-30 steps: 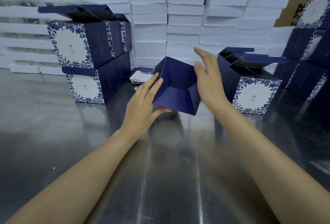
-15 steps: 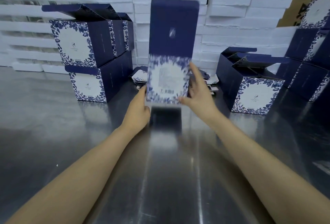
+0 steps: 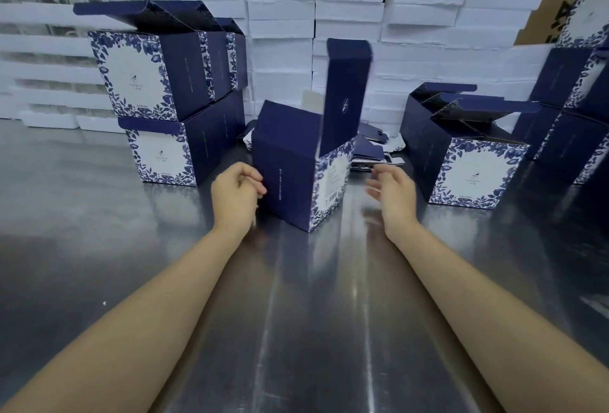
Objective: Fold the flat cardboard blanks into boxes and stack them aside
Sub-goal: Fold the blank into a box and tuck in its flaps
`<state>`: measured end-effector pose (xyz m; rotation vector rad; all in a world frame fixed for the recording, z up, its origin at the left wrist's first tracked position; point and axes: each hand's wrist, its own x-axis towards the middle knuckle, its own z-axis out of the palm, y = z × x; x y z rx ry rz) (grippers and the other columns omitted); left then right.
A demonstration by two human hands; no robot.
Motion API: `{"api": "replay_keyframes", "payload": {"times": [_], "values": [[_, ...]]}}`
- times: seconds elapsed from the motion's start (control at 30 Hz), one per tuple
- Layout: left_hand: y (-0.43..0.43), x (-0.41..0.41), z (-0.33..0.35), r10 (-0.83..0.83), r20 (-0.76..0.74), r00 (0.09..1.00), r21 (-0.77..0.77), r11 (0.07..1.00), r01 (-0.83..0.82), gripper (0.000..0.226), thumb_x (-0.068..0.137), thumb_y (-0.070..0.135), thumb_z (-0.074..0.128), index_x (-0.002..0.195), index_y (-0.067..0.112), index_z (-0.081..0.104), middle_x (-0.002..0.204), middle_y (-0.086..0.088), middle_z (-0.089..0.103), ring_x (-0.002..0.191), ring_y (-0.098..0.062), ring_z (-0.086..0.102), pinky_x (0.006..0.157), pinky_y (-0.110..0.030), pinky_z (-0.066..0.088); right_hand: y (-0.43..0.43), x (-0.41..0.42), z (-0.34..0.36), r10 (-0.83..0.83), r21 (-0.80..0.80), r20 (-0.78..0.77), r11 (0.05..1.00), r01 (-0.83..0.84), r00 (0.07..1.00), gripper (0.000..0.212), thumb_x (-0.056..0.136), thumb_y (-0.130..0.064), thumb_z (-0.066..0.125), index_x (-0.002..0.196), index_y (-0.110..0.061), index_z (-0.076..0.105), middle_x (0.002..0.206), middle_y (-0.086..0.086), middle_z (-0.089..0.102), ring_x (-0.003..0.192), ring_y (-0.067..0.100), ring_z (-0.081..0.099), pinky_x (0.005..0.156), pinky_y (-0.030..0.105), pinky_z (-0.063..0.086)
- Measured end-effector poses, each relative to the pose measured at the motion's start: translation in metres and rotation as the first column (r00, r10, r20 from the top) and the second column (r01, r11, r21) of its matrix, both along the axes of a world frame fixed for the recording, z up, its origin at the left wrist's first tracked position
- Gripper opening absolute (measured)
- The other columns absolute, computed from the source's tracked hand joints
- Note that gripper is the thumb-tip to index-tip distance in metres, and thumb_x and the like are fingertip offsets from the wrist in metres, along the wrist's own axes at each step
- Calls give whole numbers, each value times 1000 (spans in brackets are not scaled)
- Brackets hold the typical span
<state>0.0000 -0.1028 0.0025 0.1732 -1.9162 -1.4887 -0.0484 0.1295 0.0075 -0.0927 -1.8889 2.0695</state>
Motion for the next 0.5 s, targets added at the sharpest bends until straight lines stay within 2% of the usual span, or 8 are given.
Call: {"api": "replay_keyframes", "payload": {"times": [0.03,0.1,0.2,0.23,0.3,0.37,0.43,0.5], "values": [[0,1,1,12,-16,1000,-2,1000,-12,38,79,-14,37,82,17,59,69,6,64,66,-9,57,66,-20,47,3,-1,0,-58,-70,16,996,59,998,23,95,-4,42,91,-13,63,80,0,62,62,12,60,48,18,49],[5,1,2,-9,-18,1000,-32,999,8,39,86,-12,41,112,15,55,101,5,62,88,-4,57,82,-16,45,8,-1,2,-51,-132,30,990,55,998,24,93,-2,41,85,-12,61,70,5,60,50,15,57,46,19,45],[11,-2,1,-137,59,989,-21,990,139,51,92,-9,36,140,9,38,125,2,54,112,-8,52,99,-18,38,2,6,5,185,-119,-10,976,-185,983,24,95,-6,40,88,-12,61,59,5,67,46,17,62,45,20,46],[11,-1,0,-170,62,983,-12,985,171,53,91,-12,34,141,8,38,123,-1,57,110,-11,56,98,-19,40,-1,8,6,286,-110,-17,952,-286,958,23,98,-9,38,94,-12,61,65,7,71,55,19,68,51,21,51],[9,0,-1,-176,41,984,-36,983,177,53,88,-15,32,133,11,46,102,-4,69,89,-8,64,82,-10,44,-4,9,5,413,-119,-32,902,-414,910,21,102,-15,38,107,-14,58,82,12,74,78,24,73,67,23,57],[9,2,-2,-152,40,988,-87,984,155,51,86,-14,33,126,13,52,88,1,70,77,-2,63,73,-9,44,-5,7,4,384,-89,-51,918,-387,922,22,102,-14,38,117,-16,55,91,9,72,85,19,71,77,23,56],[9,0,-2,-104,61,993,-101,989,110,50,88,-12,36,130,10,50,100,-1,63,89,-7,61,85,-16,46,-4,5,2,260,-29,-48,965,-262,964,27,99,-9,41,121,-15,56,91,4,67,80,14,66,75,22,52],[5,-7,-3,-42,102,994,-90,995,51,54,89,-8,42,140,10,41,126,-7,52,110,-15,55,96,-21,42,-3,4,-1,197,13,-48,980,-197,979,27,97,-6,43,117,-14,59,90,2,61,74,14,61,71,22,50]]}}
